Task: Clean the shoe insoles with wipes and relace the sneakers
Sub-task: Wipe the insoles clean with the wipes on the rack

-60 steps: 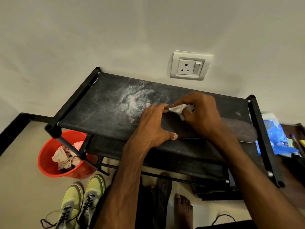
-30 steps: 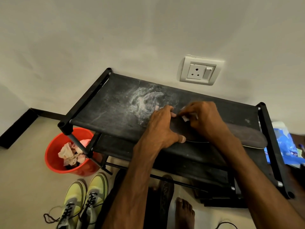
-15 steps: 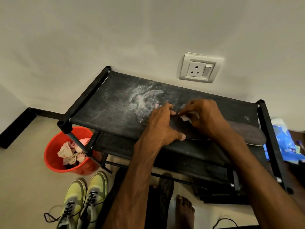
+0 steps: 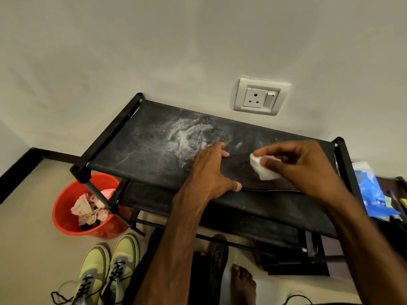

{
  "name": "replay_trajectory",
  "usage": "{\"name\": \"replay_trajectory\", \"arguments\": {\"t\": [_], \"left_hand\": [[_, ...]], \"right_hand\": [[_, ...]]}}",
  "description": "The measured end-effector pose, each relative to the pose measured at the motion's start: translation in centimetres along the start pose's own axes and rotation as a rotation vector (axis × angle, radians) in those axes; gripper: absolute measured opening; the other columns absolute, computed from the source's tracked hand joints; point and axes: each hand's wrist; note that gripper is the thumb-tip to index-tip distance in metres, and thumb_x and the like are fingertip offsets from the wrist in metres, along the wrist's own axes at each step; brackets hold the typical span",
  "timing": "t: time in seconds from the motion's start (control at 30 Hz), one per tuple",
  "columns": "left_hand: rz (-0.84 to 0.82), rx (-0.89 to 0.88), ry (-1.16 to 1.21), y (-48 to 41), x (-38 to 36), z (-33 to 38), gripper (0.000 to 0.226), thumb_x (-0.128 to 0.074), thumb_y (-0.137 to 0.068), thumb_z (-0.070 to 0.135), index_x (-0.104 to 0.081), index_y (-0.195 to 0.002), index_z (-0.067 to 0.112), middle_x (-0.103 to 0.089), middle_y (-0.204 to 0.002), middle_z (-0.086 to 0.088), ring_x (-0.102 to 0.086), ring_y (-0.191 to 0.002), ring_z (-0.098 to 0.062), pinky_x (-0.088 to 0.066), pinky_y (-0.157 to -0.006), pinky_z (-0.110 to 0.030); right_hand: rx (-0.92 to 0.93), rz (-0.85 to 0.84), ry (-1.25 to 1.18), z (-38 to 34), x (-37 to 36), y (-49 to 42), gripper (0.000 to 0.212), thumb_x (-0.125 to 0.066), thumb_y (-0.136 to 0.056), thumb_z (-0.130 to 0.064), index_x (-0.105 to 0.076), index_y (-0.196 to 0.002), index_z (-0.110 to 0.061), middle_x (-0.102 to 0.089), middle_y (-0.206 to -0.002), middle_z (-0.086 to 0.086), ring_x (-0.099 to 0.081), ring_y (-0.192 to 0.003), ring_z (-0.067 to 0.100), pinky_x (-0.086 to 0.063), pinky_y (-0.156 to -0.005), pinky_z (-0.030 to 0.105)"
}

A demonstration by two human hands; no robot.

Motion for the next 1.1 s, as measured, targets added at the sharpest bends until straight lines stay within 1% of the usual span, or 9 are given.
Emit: {"name": "replay_trajectory", "arguments": {"t": [0.1, 0.2, 0.33, 0.47, 0.63, 0.8, 0.9, 1.03, 1.1], "left_hand": [[0.006, -0.025, -0.043, 0.1, -0.1, 0.2, 0.104, -0.094, -0.065, 0.032, -0.037, -0.151, 0.021, -0.053, -0.139, 0.010, -0.045, -0.130, -0.015, -0.038, -0.109, -0.031], [0.010, -0.072, -0.127, 0.3, 0.1, 0.5, 0.094, -0.090, -0.070, 0.035, -0.040, -0.149, 0.023, -0.050, -0.142, 0.006, -0.039, -0.133, -0.017, -0.032, -0.114, -0.033], [-0.027, -0.112, -0.195, 0.5, 0.3, 0.6, 0.087, -0.083, -0.078, 0.039, -0.036, -0.150, 0.027, -0.041, -0.150, 0.003, -0.025, -0.145, -0.019, -0.015, -0.123, -0.034], [-0.045, -0.109, -0.205, 0.6, 0.5, 0.8, 0.093, -0.082, -0.077, 0.046, -0.030, -0.152, 0.029, -0.035, -0.152, 0.004, -0.020, -0.146, -0.022, -0.027, -0.120, -0.041], [-0.041, -0.155, -0.202, 0.3, -0.3, 1.8, 0.101, -0.084, -0.074, 0.048, -0.027, -0.155, 0.027, -0.032, -0.156, 0.005, -0.022, -0.144, -0.018, -0.027, -0.120, -0.037], [-0.054, -0.155, -0.184, -0.2, -0.5, 1.7, 0.098, -0.087, -0.071, 0.046, -0.034, -0.151, 0.026, -0.042, -0.147, 0.008, -0.030, -0.139, -0.016, -0.031, -0.117, -0.035], [-0.055, -0.163, -0.163, -0.3, -0.4, 1.4, 0.097, -0.089, -0.070, 0.044, -0.037, -0.149, 0.026, -0.045, -0.144, 0.010, -0.034, -0.135, -0.012, -0.032, -0.110, -0.029], [-0.067, -0.177, -0.156, -0.3, -0.2, 1.1, 0.099, -0.089, -0.069, 0.044, -0.036, -0.151, 0.026, -0.047, -0.144, 0.012, -0.033, -0.136, -0.011, -0.030, -0.112, -0.028], [-0.065, -0.182, -0.145, -0.3, -0.1, 0.9, 0.099, -0.090, -0.068, 0.044, -0.037, -0.150, 0.026, -0.049, -0.143, 0.012, -0.035, -0.136, -0.011, -0.031, -0.111, -0.028]], "right_hand": [[-0.204, 0.001, -0.584, 0.1, 0.1, 0.1, 0.028, -0.071, -0.084, 0.000, -0.076, -0.110, -0.008, -0.078, -0.106, 0.008, -0.075, -0.096, 0.018, -0.061, -0.075, 0.023], [-0.290, -0.042, -0.840, 0.4, 0.0, -0.1, 0.039, -0.068, -0.076, -0.003, -0.071, -0.115, -0.005, -0.075, -0.115, 0.013, -0.074, -0.098, 0.020, -0.062, -0.083, 0.028], [-0.305, -0.074, -0.996, 0.4, 0.1, -0.3, 0.037, -0.064, -0.076, -0.001, -0.070, -0.112, -0.008, -0.076, -0.110, 0.009, -0.075, -0.086, 0.016, -0.062, -0.068, 0.023], [-0.300, -0.097, -1.069, 0.5, 0.2, -0.5, 0.037, -0.061, -0.075, 0.000, -0.070, -0.110, -0.008, -0.076, -0.108, 0.010, -0.075, -0.089, 0.019, -0.063, -0.074, 0.025], [-0.293, -0.095, -1.109, 0.5, 0.6, -0.3, 0.040, -0.060, -0.075, 0.001, -0.069, -0.112, -0.010, -0.076, -0.109, 0.011, -0.075, -0.090, 0.020, -0.060, -0.078, 0.026], [-0.256, -0.074, -0.870, 0.8, 0.4, -0.2, 0.026, -0.061, -0.090, -0.001, -0.073, -0.113, -0.006, -0.077, -0.109, 0.009, -0.075, -0.090, 0.018, -0.061, -0.072, 0.023], [-0.210, -0.019, -0.609, 0.9, 0.3, -0.3, 0.029, -0.072, -0.080, -0.020, -0.077, -0.108, -0.013, -0.078, -0.104, 0.002, -0.075, -0.096, 0.018, -0.061, -0.077, 0.024], [-0.024, 0.054, -0.135, 2.3, -0.1, -1.0, 0.030, -0.080, -0.082, -0.014, -0.077, -0.110, -0.021, -0.076, -0.105, -0.008, -0.073, -0.095, 0.005, -0.059, -0.081, 0.019], [0.029, 0.099, 0.018, 2.8, -0.5, -1.3, 0.030, -0.081, -0.082, -0.016, -0.076, -0.110, -0.027, -0.072, -0.106, -0.017, -0.070, -0.096, 0.000, -0.057, -0.082, 0.016]]}}
Point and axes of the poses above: each hand's wrist, its own y-axis away from the middle knuckle, its own x-axis out of the back of the hand, z = x × y
